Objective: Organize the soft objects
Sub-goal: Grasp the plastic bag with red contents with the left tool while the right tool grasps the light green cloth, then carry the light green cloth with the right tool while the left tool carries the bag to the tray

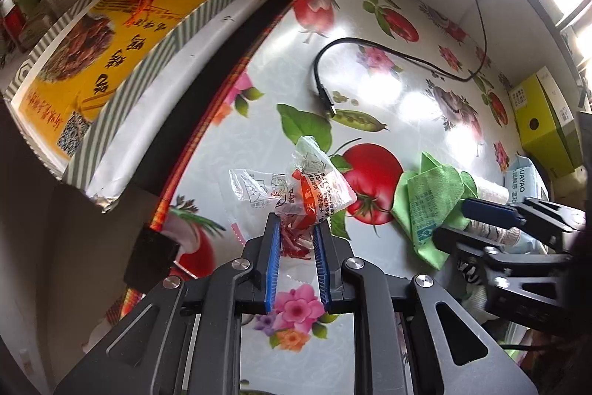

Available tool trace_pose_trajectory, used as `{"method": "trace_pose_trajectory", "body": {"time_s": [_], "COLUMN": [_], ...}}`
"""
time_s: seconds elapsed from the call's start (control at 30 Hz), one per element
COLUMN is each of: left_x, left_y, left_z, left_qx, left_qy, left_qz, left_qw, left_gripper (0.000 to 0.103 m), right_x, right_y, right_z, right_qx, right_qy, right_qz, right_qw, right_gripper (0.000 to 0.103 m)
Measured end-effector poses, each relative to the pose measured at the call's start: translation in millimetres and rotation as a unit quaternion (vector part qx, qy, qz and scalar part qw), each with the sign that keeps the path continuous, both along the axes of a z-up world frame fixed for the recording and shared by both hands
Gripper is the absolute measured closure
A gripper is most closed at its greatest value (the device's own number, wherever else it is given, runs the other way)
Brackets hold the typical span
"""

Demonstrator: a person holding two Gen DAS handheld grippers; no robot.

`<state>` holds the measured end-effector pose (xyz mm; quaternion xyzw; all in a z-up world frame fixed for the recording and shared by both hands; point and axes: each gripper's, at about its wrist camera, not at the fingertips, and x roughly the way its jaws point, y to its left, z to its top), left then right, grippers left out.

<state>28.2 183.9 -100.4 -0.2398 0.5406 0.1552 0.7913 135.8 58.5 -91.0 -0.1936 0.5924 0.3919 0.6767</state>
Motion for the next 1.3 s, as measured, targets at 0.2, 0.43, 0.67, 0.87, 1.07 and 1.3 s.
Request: {"method": "trace_pose_trajectory", "body": {"time_s": [0.2, 0.43, 0.67, 0.87, 1.07, 1.3], "left_x": [-6, -7, -8, -9, -6, 2], "left_y": [4, 2, -5, -20, -49, -92], "left_z": [-1, 3, 21, 42, 61, 80], "left_qx": [-0.004, -0.005, 0.000, 0.007, 0.011, 0.013], "left_qy": [-0.001, -0.004, -0.012, -0.021, -0.028, -0.038], "left_qz": [0.006, 0.002, -0.005, -0.020, -0.050, -0.098], "left_qw": [1.0000, 1.0000, 0.9999, 0.9995, 0.9983, 0.9944], "left_gripper": [0.085, 0.085, 0.085, 0.085, 0.085, 0.085], "right_x": [-3, -7, -19, -27, -36, -44], "right_y": [17, 17, -4, -39, -79, -131], "right_z": [-20, -15, 30, 72, 101, 117], "right_qx": [-0.033, -0.031, 0.027, 0.073, 0.100, 0.111], "right_qy": [-0.021, -0.044, -0.049, -0.052, -0.064, -0.074], "right_qz": [0.025, 0.032, 0.024, 0.003, -0.027, -0.072], "right_qw": [0.999, 0.998, 0.998, 0.996, 0.993, 0.988], "right_gripper": [0.057, 0.097, 0.098, 0.098, 0.098, 0.098]}}
